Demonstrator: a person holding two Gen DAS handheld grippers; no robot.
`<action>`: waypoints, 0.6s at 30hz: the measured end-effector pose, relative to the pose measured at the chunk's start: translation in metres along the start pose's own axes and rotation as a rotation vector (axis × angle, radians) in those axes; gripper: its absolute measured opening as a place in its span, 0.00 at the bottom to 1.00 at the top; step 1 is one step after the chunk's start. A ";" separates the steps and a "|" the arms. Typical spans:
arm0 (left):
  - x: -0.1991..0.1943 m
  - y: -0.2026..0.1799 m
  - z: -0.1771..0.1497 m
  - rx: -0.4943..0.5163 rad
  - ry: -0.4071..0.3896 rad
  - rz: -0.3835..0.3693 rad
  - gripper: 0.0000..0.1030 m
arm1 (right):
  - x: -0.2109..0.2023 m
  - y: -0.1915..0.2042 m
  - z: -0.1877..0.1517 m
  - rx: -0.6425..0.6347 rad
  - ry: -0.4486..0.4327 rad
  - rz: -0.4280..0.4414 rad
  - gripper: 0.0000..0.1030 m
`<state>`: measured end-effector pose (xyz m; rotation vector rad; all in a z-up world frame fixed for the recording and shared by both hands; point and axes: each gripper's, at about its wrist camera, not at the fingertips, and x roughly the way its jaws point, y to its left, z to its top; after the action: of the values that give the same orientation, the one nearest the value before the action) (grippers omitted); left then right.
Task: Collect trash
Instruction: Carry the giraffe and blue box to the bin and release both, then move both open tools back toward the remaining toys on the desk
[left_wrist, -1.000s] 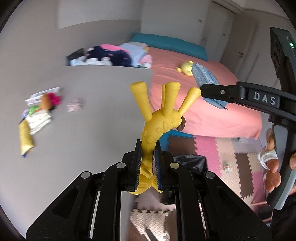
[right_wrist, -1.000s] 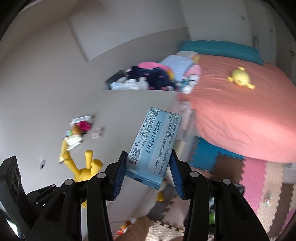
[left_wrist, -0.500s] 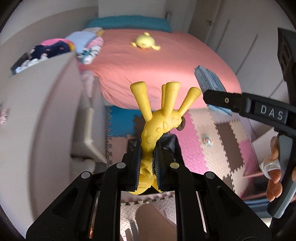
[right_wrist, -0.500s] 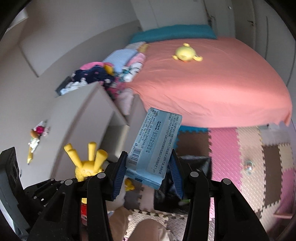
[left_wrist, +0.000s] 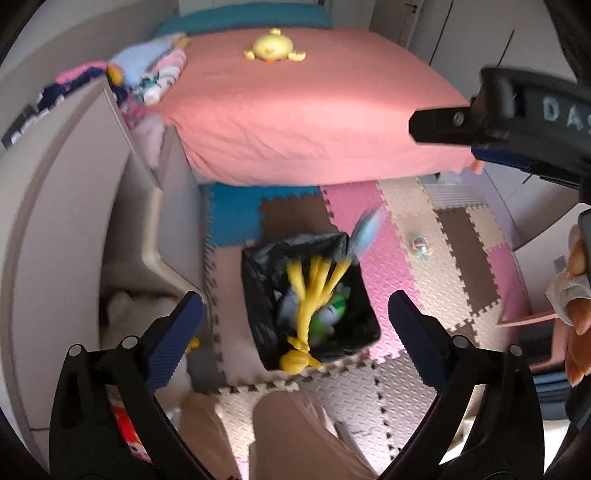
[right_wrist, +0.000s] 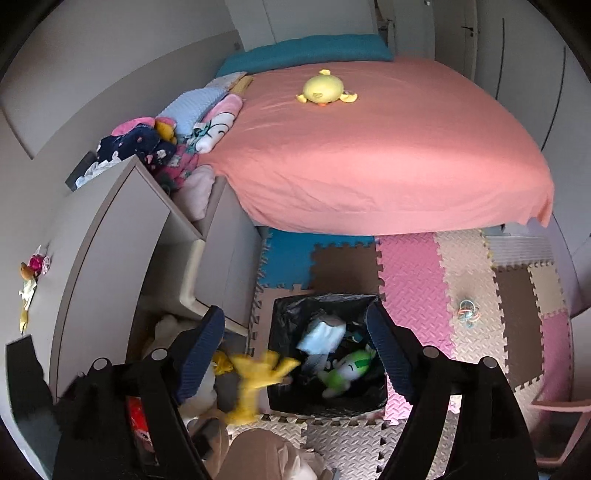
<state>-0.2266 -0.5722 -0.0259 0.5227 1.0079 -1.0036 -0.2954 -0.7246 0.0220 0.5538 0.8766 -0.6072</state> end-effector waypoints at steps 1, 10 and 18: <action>-0.001 0.001 0.001 -0.002 0.003 -0.006 0.94 | 0.000 0.000 0.000 0.002 0.000 0.002 0.78; -0.006 0.007 0.001 -0.018 -0.012 -0.007 0.94 | -0.002 0.008 0.001 -0.009 -0.002 0.023 0.78; -0.014 0.023 0.002 -0.055 -0.021 -0.008 0.94 | -0.002 0.024 0.003 -0.020 0.000 0.037 0.78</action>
<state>-0.2080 -0.5562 -0.0144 0.4619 1.0171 -0.9836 -0.2785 -0.7097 0.0295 0.5504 0.8700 -0.5645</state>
